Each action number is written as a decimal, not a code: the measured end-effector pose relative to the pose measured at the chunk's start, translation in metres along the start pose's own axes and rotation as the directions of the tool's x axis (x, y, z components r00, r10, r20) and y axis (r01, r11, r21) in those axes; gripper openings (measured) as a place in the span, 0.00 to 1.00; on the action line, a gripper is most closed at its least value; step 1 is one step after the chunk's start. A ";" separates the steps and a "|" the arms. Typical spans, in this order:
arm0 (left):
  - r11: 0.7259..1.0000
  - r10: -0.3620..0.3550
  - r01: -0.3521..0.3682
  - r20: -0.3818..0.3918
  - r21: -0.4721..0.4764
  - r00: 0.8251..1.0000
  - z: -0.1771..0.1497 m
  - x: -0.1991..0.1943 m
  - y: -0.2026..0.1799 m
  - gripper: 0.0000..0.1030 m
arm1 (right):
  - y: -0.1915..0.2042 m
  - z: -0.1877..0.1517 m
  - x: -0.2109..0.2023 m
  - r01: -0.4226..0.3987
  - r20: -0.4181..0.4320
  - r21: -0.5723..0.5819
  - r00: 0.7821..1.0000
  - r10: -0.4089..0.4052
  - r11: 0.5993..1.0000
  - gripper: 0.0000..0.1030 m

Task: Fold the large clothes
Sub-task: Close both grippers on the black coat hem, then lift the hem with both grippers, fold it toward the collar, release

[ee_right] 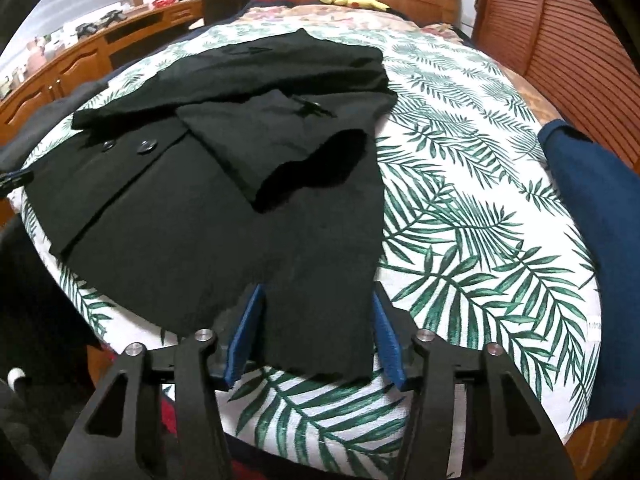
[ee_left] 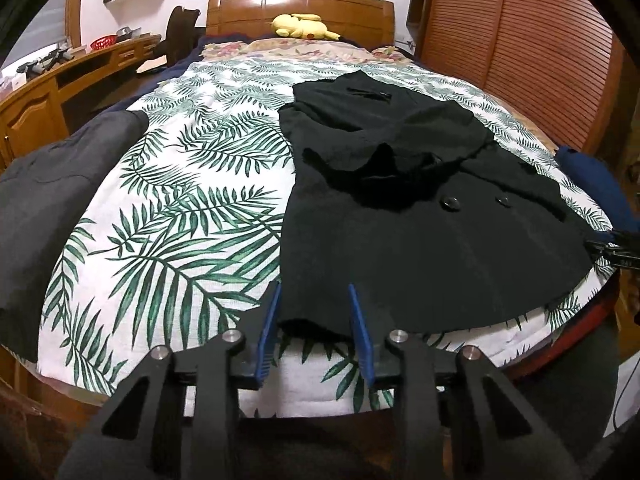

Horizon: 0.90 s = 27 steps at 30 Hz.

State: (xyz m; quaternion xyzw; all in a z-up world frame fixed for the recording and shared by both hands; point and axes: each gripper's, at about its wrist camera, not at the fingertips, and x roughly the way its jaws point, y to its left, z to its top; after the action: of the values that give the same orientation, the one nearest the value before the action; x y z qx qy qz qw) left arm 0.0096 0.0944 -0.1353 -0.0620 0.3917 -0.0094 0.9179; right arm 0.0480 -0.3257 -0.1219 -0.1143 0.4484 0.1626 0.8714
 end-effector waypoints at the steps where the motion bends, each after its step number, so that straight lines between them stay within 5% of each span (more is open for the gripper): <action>1: 1.000 -0.002 0.002 -0.001 -0.003 1.000 -0.001 0.000 0.001 0.29 | 0.000 0.000 0.000 -0.004 0.000 0.001 1.000 0.004 1.000 0.47; 13: 1.000 -0.004 0.004 -0.015 0.014 1.000 -0.008 -0.003 -0.002 0.29 | 0.000 0.002 0.006 -0.023 -0.004 0.009 1.000 0.023 1.000 0.41; 18: 1.000 0.002 -0.002 0.009 -0.003 1.000 -0.008 -0.010 -0.002 0.08 | 0.004 0.004 0.008 -0.013 -0.009 -0.010 1.000 0.013 1.000 0.40; 20: 1.000 0.005 -0.005 0.016 0.020 1.000 -0.004 -0.015 -0.004 0.03 | 0.007 0.005 0.007 -0.021 0.003 -0.032 1.000 0.021 0.999 0.15; 27: 0.995 -0.003 -0.013 0.158 0.099 0.987 0.037 -0.064 -0.021 0.01 | 0.016 0.038 -0.021 0.005 0.091 -0.095 0.996 0.004 0.995 0.06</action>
State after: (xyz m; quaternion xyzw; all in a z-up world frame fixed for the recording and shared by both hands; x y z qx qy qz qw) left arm -0.0078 0.0816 -0.0616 -0.0157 0.3168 -0.0216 0.9481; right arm 0.0581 -0.3017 -0.0837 -0.1482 0.3998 0.1887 0.8846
